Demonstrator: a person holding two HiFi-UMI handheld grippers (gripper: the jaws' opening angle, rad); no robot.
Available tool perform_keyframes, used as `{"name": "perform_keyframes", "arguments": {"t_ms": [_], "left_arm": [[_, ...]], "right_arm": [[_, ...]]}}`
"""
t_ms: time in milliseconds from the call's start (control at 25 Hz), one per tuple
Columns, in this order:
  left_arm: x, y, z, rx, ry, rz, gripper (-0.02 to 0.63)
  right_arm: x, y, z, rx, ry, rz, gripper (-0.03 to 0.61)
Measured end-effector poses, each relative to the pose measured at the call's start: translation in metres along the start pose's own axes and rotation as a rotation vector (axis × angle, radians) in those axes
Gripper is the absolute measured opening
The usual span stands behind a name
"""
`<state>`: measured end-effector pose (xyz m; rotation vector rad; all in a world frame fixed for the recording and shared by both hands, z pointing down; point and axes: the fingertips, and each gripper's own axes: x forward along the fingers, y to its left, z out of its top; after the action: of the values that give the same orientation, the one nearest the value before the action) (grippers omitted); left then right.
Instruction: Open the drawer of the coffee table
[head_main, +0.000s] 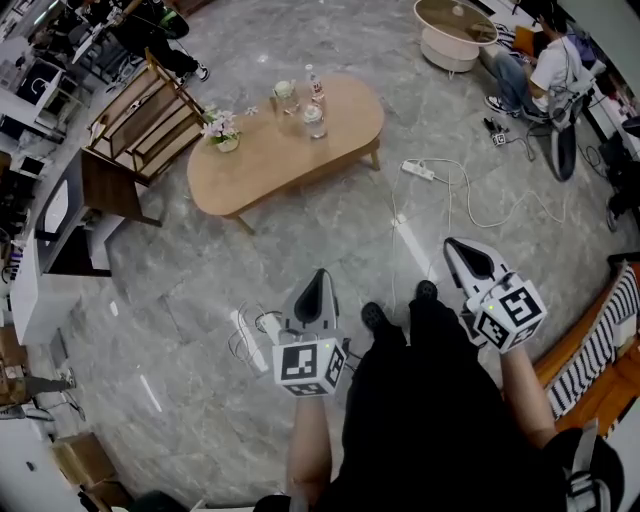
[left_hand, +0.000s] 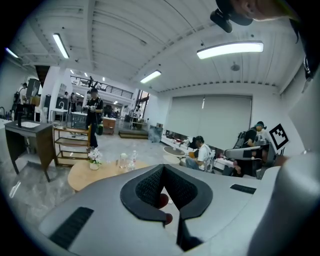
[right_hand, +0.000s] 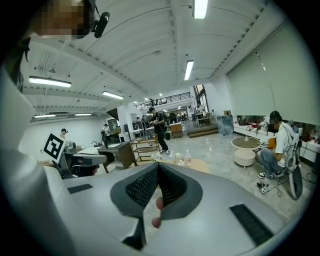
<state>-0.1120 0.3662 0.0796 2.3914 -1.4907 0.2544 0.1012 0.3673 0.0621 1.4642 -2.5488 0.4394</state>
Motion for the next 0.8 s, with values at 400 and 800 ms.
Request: {"name": "perform_keyframes", "arguments": {"t_ms": [400,800], "left_arm": [[0.017,-0.002,0.006,0.017,0.024,0.074,0.005],[0.085,-0.013,0.041,0.033,0.038,0.125,0.005]], "right_arm": [[0.014,-0.021,0.002,0.005,0.039,0.026,0.012],[0.068,-0.092,0.039,0.005,0.006,0.100,0.012]]}}
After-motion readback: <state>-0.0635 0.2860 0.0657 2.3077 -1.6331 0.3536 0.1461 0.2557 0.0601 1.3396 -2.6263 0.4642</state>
